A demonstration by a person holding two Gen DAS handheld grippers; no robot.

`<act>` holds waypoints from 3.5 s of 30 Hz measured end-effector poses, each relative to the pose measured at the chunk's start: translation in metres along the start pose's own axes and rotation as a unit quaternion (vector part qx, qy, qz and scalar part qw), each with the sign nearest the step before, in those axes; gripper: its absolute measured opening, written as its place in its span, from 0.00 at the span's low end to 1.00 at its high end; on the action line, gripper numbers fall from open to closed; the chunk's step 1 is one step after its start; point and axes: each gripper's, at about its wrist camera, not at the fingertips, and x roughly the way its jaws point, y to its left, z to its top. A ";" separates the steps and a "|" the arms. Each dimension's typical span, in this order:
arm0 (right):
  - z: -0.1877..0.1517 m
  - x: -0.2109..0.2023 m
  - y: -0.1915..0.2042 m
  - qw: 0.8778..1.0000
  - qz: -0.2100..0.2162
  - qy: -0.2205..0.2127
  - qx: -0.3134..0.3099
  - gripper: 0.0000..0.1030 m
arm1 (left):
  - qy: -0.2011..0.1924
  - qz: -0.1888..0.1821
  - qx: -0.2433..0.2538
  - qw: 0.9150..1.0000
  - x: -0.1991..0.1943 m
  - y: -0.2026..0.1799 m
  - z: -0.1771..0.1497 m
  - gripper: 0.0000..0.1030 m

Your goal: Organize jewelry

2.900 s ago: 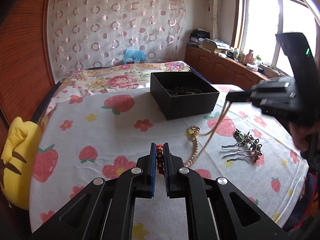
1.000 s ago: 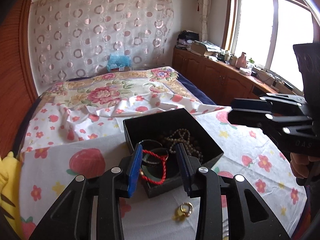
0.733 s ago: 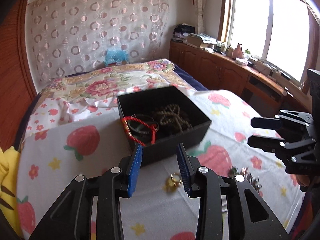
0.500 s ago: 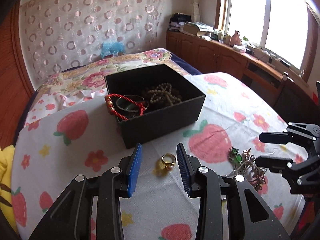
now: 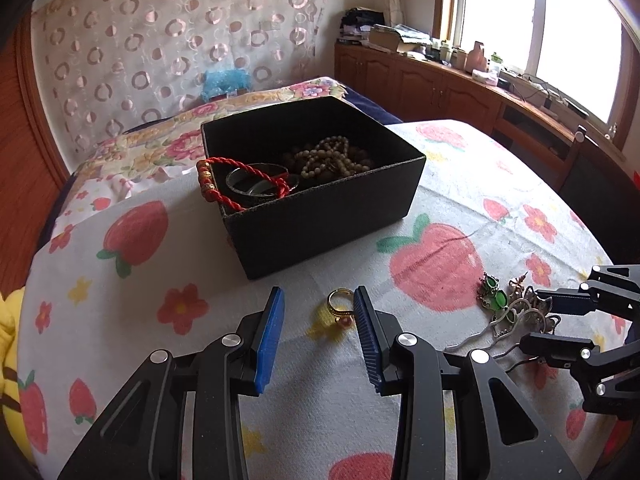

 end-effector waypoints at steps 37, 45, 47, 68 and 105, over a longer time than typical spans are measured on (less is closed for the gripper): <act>0.110 -0.051 -0.035 0.992 0.025 -0.115 -0.036 0.10 | -0.028 -0.002 -0.005 1.000 -0.022 -0.001 0.022 0.18; 0.162 -0.010 -0.031 0.990 0.065 -0.114 -0.045 0.10 | -0.052 0.010 -0.019 0.998 -0.032 0.014 0.048 0.18; 0.174 0.006 -0.028 0.991 0.075 -0.105 -0.046 0.10 | -0.054 0.011 -0.021 0.998 -0.031 0.017 0.051 0.18; 0.096 -0.002 -0.062 0.997 0.032 -0.056 -0.046 0.24 | -0.074 0.001 -0.017 0.997 -0.016 0.019 0.081 0.33; 0.010 -0.019 -0.075 0.999 -0.020 -0.020 -0.038 0.16 | 0.028 -0.071 0.100 0.992 0.011 -0.109 0.008 0.33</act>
